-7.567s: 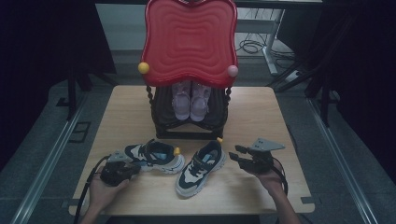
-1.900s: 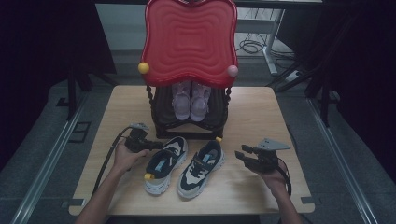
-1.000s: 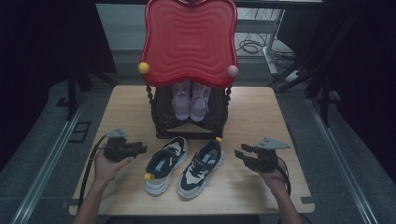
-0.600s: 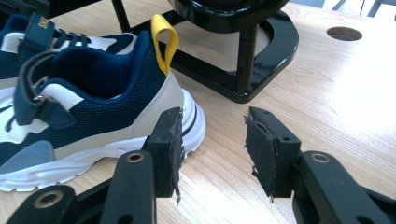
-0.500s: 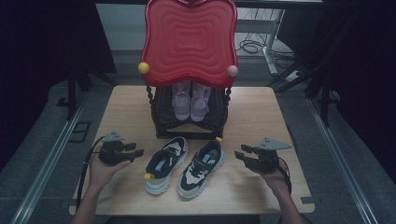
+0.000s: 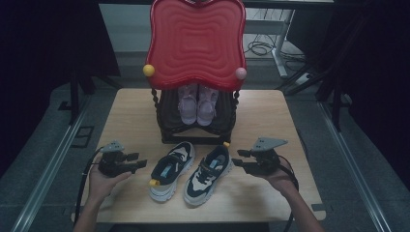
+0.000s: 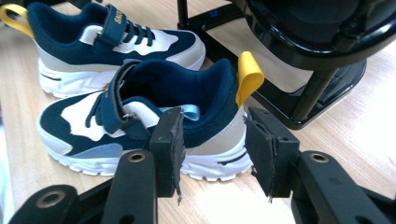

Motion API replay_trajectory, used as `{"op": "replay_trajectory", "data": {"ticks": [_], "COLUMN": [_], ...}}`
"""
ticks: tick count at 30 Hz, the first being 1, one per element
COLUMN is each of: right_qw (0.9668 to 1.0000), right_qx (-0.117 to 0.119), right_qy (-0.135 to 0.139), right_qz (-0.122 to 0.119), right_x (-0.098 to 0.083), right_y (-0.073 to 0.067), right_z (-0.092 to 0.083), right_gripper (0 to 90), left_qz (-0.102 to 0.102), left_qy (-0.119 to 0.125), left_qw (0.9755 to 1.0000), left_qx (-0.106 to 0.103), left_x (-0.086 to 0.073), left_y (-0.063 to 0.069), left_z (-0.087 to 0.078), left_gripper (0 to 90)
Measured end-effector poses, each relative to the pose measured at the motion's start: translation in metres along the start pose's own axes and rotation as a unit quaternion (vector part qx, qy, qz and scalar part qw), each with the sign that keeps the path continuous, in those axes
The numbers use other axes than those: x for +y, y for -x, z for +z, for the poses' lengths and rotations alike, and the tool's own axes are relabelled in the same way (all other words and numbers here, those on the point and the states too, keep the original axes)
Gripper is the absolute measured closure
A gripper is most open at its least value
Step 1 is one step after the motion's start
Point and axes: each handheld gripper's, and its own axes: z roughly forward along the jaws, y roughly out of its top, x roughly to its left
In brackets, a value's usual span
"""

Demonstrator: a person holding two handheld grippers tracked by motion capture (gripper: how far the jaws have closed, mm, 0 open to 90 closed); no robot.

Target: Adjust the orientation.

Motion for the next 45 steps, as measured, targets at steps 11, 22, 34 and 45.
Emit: {"op": "replay_trajectory", "data": {"ticks": [11, 22, 34, 45], "right_qw": [0.9999, 0.9987, 0.9943, 0.9922], "right_qx": [-0.001, 0.027, 0.053, 0.044], "right_qy": [0.003, -0.038, -0.09, -0.114], "right_qz": [-0.014, -0.021, -0.021, -0.026], "right_x": [0.03, 0.061, 0.059, 0.052], "right_y": [0.011, 0.022, 0.027, 0.028], "right_z": [0.021, 0.073, 0.088, 0.071], "right_gripper": [83.8, 88.9, 89.1, 89.1], "left_qz": [-0.016, -0.021, -0.025, -0.022], "left_qy": [0.005, -0.004, -0.004, -0.007], "left_qw": [0.9998, 0.9997, 0.9996, 0.9997], "left_qx": [-0.007, -0.013, -0.01, -0.009], "left_x": [-0.003, -0.007, -0.01, -0.011], "left_y": [-0.003, -0.002, -0.006, -0.006], "left_z": [0.0, 0.005, 0.004, 0.004], "left_gripper": [46.1, 46.0, 46.1, 46.1]}}
